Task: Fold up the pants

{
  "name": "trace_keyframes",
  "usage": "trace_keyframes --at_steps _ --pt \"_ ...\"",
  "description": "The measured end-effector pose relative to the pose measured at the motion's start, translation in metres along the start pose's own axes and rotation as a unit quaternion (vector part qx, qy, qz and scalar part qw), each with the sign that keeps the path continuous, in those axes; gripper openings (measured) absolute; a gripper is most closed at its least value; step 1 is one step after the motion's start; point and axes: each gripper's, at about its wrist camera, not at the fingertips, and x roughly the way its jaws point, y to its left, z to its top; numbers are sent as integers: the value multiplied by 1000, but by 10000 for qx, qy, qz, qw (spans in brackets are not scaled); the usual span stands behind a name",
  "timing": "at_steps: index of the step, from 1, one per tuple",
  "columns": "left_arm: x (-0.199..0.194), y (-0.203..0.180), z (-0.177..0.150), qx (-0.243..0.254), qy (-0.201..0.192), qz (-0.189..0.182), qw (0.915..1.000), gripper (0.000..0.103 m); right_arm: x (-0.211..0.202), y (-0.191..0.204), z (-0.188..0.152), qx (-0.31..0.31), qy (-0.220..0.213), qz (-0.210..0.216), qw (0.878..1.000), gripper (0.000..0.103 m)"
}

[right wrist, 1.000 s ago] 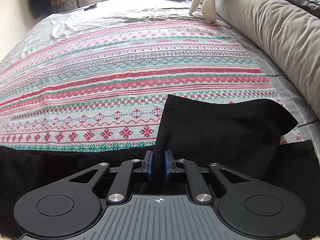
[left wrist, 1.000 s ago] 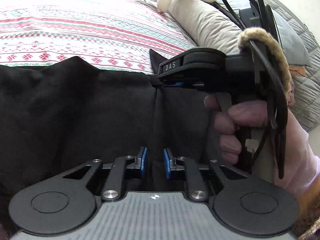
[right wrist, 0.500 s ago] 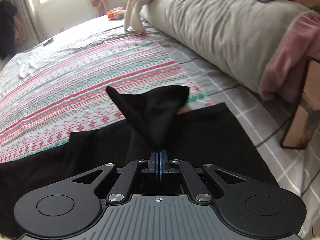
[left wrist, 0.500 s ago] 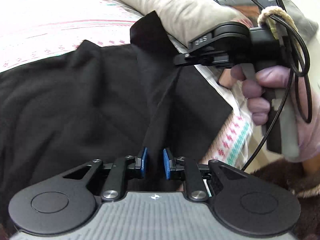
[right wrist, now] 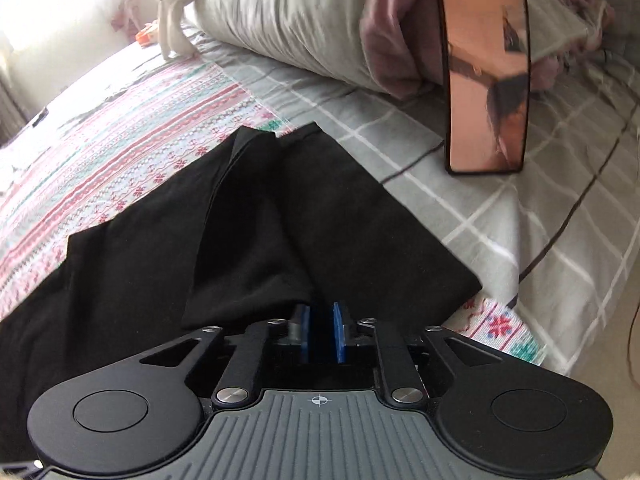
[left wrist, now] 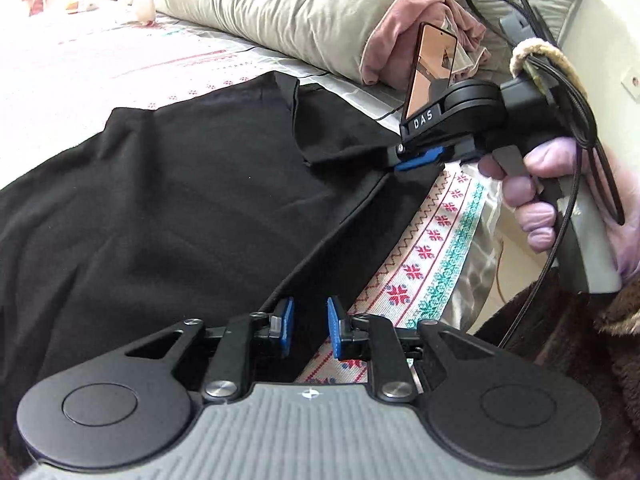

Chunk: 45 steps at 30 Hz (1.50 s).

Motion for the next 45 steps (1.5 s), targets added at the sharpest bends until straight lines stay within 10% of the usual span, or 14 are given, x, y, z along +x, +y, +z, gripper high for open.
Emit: trace_keyframes --at_steps 3,9,17,20,23,33,38,45 --pt "0 -3 1 166 -78 34 9998 44 -8 13 -2 -540 -277 -156 9980 50" --pt "1 -4 2 438 -135 114 9989 44 -15 48 -14 -2014 -548 -11 9780 63" --pt "0 -1 1 444 -233 135 9987 44 10 94 -47 -3716 -800 -435 9239 59" --pt "-3 1 1 439 -307 178 9984 45 17 100 -47 -3886 -979 -510 9148 38" --pt "-6 3 0 364 -429 235 9981 50 23 97 -41 -3744 -933 -581 9207 6" --pt "5 -17 -9 976 -154 361 9945 57 23 20 4 -2014 -1140 -1540 9606 3" --pt "4 -14 -9 874 -163 412 9952 38 16 -25 12 -895 -810 -981 9878 3" --pt "0 -16 -6 893 -142 198 9957 26 6 -28 2 -1084 -701 -1335 9826 3"
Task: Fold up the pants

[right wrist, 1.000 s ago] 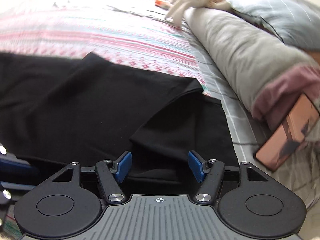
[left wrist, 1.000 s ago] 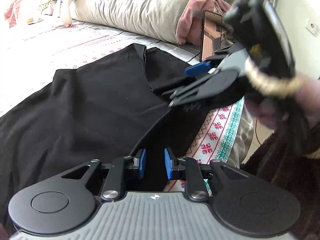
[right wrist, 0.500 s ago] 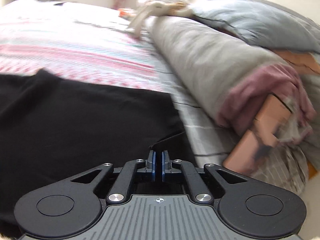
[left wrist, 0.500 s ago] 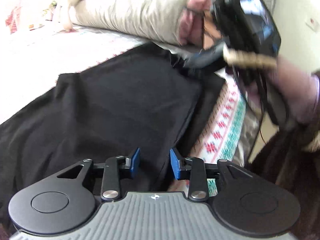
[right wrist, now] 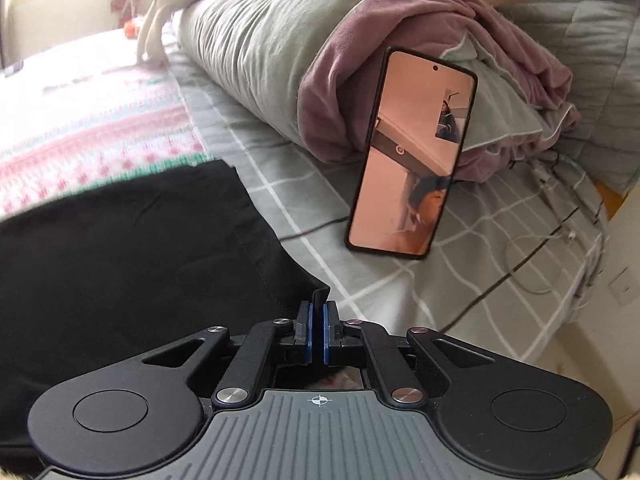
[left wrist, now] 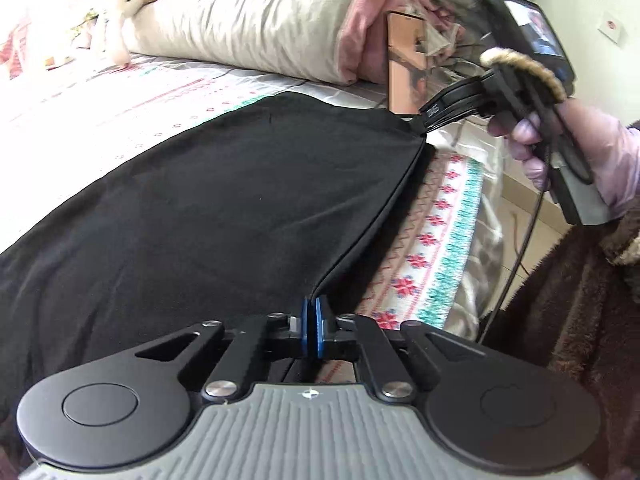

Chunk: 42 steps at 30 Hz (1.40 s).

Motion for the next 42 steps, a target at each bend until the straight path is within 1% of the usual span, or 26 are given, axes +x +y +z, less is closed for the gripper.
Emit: trace_keyframes --at_steps 2,4,9,12,13,14,15,16,17,18,19,20,22,23,25,27,31,33,35,39,41,42 --pt "0 -2 0 18 -4 -52 10000 26 2 5 -1 -253 31 -217 9994 3" --pt "2 -3 -1 50 27 -56 10000 26 5 9 -1 -413 48 -331 9986 3" --pt "3 -4 -3 77 85 -155 9998 26 11 15 -2 -682 253 -588 9956 3" --pt "0 -5 -4 96 110 -266 9995 31 13 25 -2 -1007 330 -802 9911 4" --pt "-3 -4 -4 60 89 -250 9996 40 12 29 -2 -1121 326 -863 9894 4" --pt "-6 -3 -4 26 75 -226 9997 55 9 33 -1 -1213 267 -937 9878 8" --pt "-10 -1 -4 -17 38 -167 9999 63 5 37 0 -1279 178 -999 9866 18" --pt "-15 1 -4 -64 -42 -83 9999 75 0 40 1 -1323 60 -1075 9853 24" --pt "-21 4 -3 -114 -138 -16 9998 80 -6 43 4 -1351 -85 -1047 9852 39" --pt "-27 9 -3 -186 -219 31 9996 81 -12 46 7 -1340 -212 -947 9862 54" --pt "-33 14 -3 -292 -276 78 9992 83 -18 49 10 -1300 -321 -798 9878 59" --pt "-39 20 -3 -405 -327 144 9985 87 -24 53 14 -1256 -396 -635 9893 62" --pt "-52 32 -5 -585 -456 371 9966 93 -32 63 21 -1216 -476 -303 9910 63" --pt "-58 38 -7 -651 -518 523 9952 97 -34 70 23 -1217 -483 -125 9913 65" --pt "-70 51 -13 -758 -640 864 9913 102 -38 85 28 -1281 -458 302 9902 68" --pt "-80 65 -19 -868 -681 1190 9867 103 -41 103 32 -1395 -401 721 9868 73" --pt "-98 103 -32 -1057 -556 1860 9753 103 -43 144 38 -1595 -175 1447 9764 76" --pt "-108 125 -37 -1156 -438 2255 9664 103 -44 161 40 -1615 -30 1722 9717 77" --pt "-122 151 -42 -1347 -384 2606 9552 103 -46 178 38 -1576 164 1994 9670 78" --pt "-150 204 -50 -1688 -391 3199 9315 103 -51 201 36 -1553 472 2561 9529 78" --pt "-160 229 -55 -1775 -380 3498 9191 103 -57 214 35 -1605 553 2783 9454 79" --pt "-163 241 -57 -1867 -355 3588 9139 103 -59 219 33 -1627 587 2852 9427 79"
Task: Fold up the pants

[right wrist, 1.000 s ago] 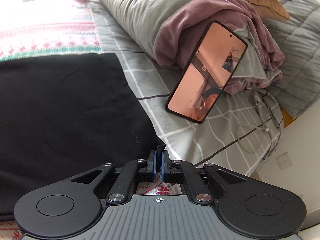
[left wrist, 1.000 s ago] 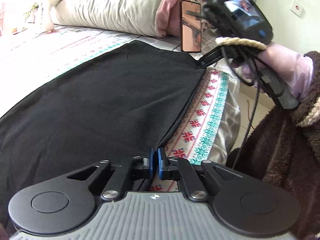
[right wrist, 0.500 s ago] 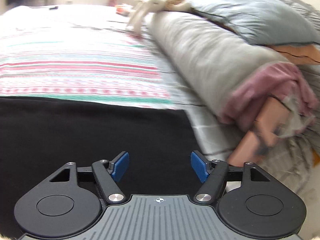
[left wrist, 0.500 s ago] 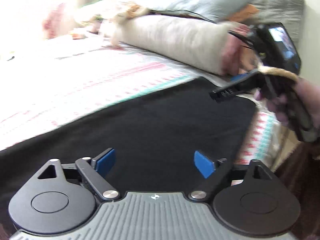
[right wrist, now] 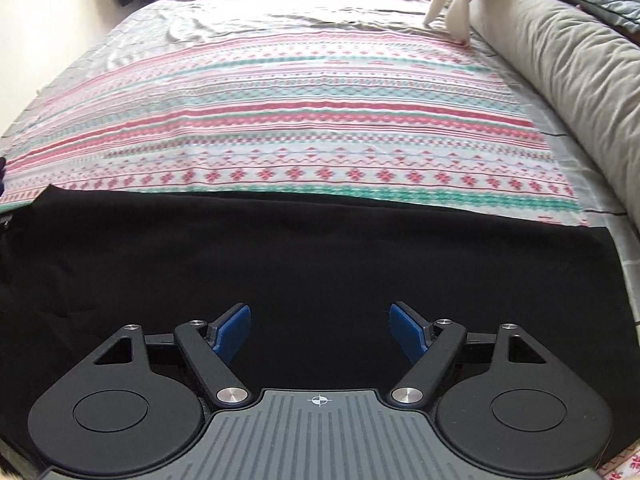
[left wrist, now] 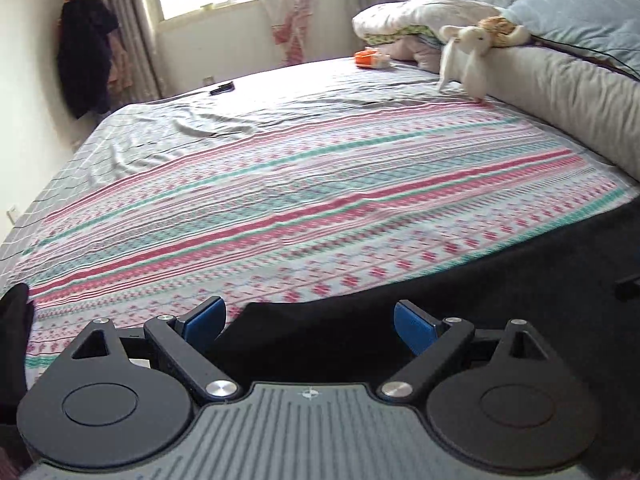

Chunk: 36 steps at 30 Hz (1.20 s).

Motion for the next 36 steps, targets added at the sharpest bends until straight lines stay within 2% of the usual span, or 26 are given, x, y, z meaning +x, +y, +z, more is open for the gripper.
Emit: trace_keyframes --at_steps 3,5,8,12,18,21,23,26,30,32,33,35,36 --pt "18 31 4 -421 152 113 9989 103 5 18 3 -108 66 92 9999 80" --pt "29 49 -1 -725 240 130 9970 98 8 28 5 -176 97 96 9998 80" --pt "47 60 -8 -974 371 -110 9945 93 14 38 9 -216 145 151 9995 80" --pt "65 57 -18 -764 737 -235 9941 82 22 47 10 -290 226 178 9992 80" --pt "68 54 -23 -575 818 -512 9937 71 29 55 13 -371 317 174 9987 80" --pt "70 59 -22 -570 898 -781 9913 55 31 57 13 -389 357 200 9984 80" --pt "72 56 -20 -507 968 -881 9901 39 33 58 14 -409 389 185 9982 80" --pt "68 52 -18 -432 839 -636 9935 30 35 58 15 -433 426 172 9980 80" --pt "45 47 -10 -365 152 -152 9991 29 36 56 15 -420 422 149 9981 80" --pt "49 45 -14 -361 85 27 9993 31 38 55 14 -407 431 114 9982 80" --pt "57 44 -19 -334 171 91 9993 33 39 54 13 -398 451 85 9982 80" --pt "71 41 -28 -313 371 330 9983 52 41 52 11 -391 500 24 9980 80" --pt "71 42 -29 -362 364 399 9979 54 41 50 10 -396 513 0 9979 80"
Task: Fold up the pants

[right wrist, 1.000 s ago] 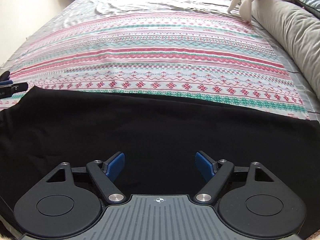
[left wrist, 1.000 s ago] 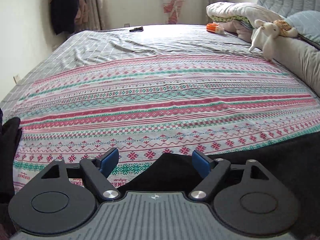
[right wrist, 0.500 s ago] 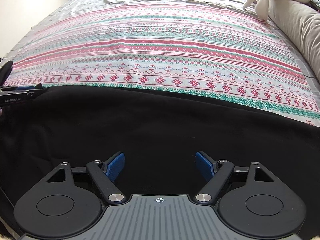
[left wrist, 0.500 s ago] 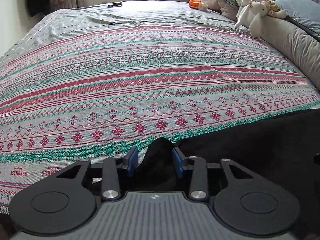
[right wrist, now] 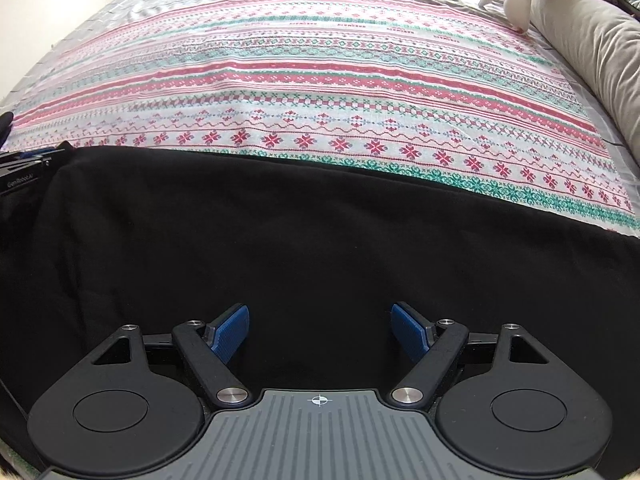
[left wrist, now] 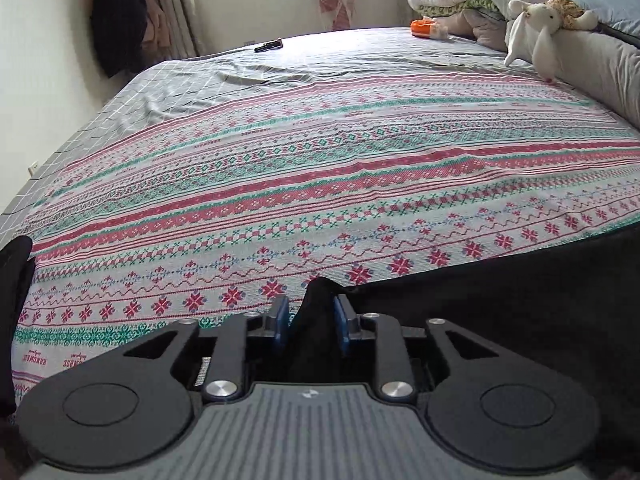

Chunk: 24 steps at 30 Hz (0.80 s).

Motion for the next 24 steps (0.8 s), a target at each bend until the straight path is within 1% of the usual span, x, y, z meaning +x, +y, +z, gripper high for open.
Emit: trace_keyframes --at_steps 2,4,6,8,11,13,16,18,20,22,24 --pt "-11 6 6 -260 -70 6 9996 56 -1 -3 -3 17 -15 -38 10000 80" --pt "-29 13 11 -560 -183 -135 9982 60 -4 -8 -6 41 -50 -43 10000 80" --pt "-45 14 8 -701 -162 -343 9968 61 -7 -11 -10 22 -95 -41 9999 80" --pt "-60 5 -3 -566 -87 -518 9970 61 -11 -11 -15 -36 -123 -36 9999 80" --pt "-84 -17 -26 -33 -36 -646 9979 62 -22 -7 -28 -211 -235 66 9995 80" --pt "-99 -29 -43 213 -50 -719 9972 66 -33 -2 -40 -393 -348 235 9983 80" --pt "-119 -35 -66 169 -25 -808 9966 69 -48 3 -64 -574 -491 539 9957 80" --pt "-136 -29 -82 25 -6 -743 9972 72 -59 9 -80 -812 -660 708 9920 80" --pt "-149 -18 -95 -199 -17 -635 9978 78 -70 19 -93 -1137 -808 861 9865 80" --pt "-158 3 -103 -554 46 -454 9974 81 -78 28 -106 -1391 -912 1019 9808 80" --pt "-164 24 -111 -979 118 -221 9949 82 -81 39 -117 -1621 -968 1140 9754 80"
